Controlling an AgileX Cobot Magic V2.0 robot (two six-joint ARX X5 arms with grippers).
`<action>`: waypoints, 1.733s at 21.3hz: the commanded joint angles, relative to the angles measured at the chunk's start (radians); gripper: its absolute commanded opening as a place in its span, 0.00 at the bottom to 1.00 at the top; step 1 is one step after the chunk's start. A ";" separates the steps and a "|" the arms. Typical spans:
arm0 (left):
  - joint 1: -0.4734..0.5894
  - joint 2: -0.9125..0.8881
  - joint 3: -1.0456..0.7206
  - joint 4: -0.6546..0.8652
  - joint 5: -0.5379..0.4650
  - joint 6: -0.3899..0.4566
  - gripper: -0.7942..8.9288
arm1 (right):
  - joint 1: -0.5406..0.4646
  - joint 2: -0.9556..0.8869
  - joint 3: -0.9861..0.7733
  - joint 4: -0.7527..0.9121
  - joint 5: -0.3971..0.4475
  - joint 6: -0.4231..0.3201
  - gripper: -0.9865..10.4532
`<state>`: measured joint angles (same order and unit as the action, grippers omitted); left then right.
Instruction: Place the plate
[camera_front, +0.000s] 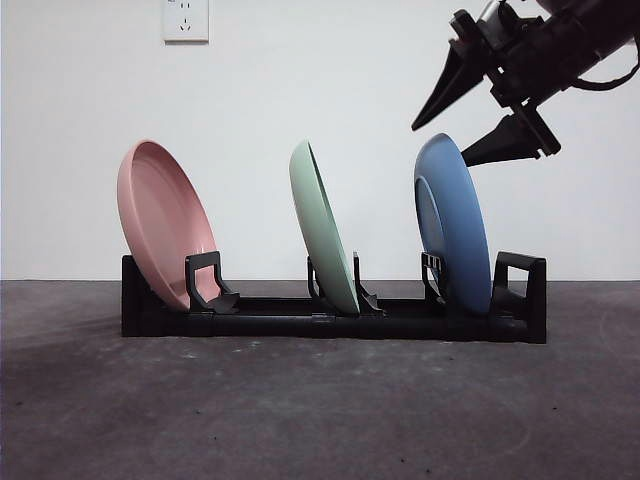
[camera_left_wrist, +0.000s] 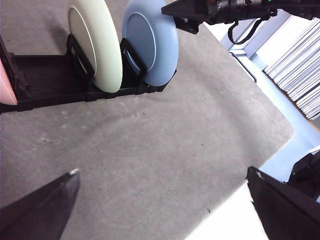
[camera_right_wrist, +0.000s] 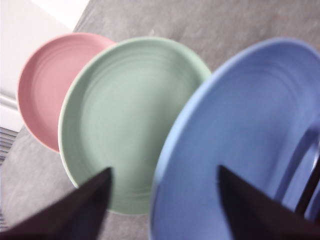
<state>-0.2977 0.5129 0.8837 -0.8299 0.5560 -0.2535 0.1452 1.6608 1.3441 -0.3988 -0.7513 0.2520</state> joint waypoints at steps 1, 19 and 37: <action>-0.004 0.003 0.023 0.012 0.005 0.010 0.63 | 0.011 0.028 0.022 0.011 -0.018 0.010 0.31; -0.003 0.003 0.023 0.014 0.005 0.023 0.63 | -0.002 -0.024 0.025 0.009 -0.056 0.077 0.10; -0.004 0.003 0.023 0.014 0.005 0.032 0.63 | -0.002 -0.378 0.025 -0.337 -0.129 -0.063 0.10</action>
<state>-0.2977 0.5129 0.8837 -0.8276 0.5560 -0.2348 0.1379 1.2896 1.3476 -0.7303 -0.8757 0.2485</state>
